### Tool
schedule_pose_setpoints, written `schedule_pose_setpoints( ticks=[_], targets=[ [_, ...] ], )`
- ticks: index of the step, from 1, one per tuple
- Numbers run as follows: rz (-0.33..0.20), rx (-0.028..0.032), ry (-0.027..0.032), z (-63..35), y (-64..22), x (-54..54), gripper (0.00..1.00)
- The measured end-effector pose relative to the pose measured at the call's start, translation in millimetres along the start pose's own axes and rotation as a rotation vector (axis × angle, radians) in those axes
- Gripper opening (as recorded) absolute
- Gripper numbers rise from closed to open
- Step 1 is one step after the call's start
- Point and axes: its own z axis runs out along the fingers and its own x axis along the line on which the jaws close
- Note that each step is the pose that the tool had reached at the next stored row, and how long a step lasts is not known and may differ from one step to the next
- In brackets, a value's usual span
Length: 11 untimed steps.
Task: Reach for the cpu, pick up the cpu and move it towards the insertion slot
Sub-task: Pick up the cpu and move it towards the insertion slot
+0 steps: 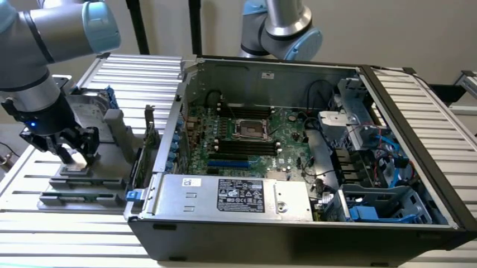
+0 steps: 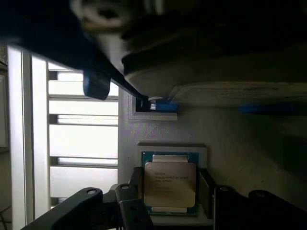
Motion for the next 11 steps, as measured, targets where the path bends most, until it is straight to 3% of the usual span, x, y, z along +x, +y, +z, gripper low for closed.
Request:
schedule_pose_setpoints(
  ticks=[5, 11],
  targets=[
    [0.000, -0.0001, 0.0003, -6.8, 0.1, 0.0, 0.55],
    [0.000, -0.0003, 0.0003, -30.0, 0.1, -0.2, 0.55]
  ],
)
